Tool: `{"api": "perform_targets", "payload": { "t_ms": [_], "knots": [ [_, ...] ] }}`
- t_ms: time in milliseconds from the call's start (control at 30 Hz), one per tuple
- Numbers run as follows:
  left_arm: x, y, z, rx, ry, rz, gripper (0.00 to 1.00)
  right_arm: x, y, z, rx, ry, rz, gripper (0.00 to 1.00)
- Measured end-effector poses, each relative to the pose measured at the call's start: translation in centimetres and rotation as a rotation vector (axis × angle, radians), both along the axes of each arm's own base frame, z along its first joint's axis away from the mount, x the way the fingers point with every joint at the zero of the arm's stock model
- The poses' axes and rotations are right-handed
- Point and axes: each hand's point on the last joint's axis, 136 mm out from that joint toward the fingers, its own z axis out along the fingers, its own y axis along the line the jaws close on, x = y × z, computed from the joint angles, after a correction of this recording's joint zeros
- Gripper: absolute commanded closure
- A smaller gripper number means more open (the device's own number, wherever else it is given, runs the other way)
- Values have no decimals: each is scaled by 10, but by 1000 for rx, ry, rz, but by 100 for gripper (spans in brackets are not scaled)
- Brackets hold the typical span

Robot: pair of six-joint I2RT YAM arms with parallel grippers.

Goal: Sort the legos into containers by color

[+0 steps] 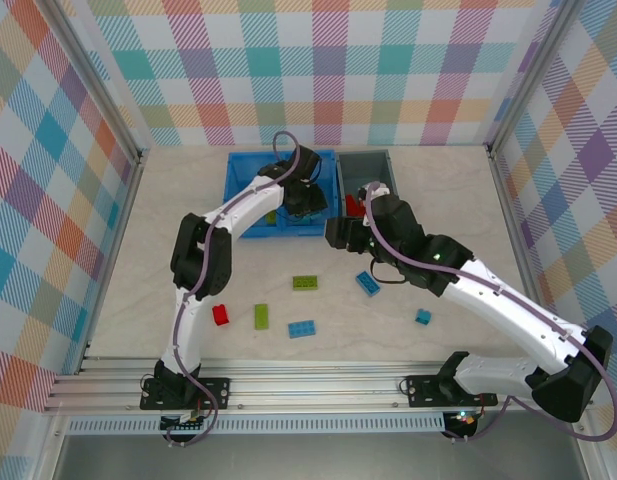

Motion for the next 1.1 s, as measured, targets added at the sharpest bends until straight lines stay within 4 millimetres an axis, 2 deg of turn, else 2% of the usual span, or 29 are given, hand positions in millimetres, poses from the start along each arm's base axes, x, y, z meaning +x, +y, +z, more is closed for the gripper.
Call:
{"api": "perform_targets", "payload": {
  "t_ms": [100, 167, 267, 367, 467, 567, 700, 800, 867, 1000, 1100],
  "knots": [
    [2, -1, -7, -23, 20, -11, 58, 1, 1, -2, -1, 6, 2, 26],
    [0, -3, -8, -34, 29, -21, 49, 2, 1, -4, -1, 12, 2, 26],
    [-1, -6, -7, -44, 30, -36, 42, 2, 3, -6, -4, 19, 4, 25],
    [-1, -6, -9, -43, 29, -45, 40, 3, 5, -9, -5, 29, 7, 25],
    [-4, -4, -7, -41, 28, -45, 42, 2, 6, -12, -3, 40, 9, 26],
    [-7, 1, 8, -37, 4, -36, 44, 2, 7, -13, -1, 45, 14, 26],
    [-19, 19, 51, -24, -67, -4, 43, -1, 12, -19, -11, 70, 43, 27],
    [-42, 51, 97, 6, -149, 69, 41, -5, 34, -28, -39, 99, 123, 27],
    [-72, 85, 128, 32, -210, 141, 40, -19, 65, -41, -66, 124, 224, 26],
    [-150, 158, 174, 52, -328, 282, 38, -76, 137, -85, -113, 192, 491, 22],
    [-209, 210, 189, 51, -393, 389, 38, -121, 179, -122, -148, 238, 668, 18]
  ]
}}
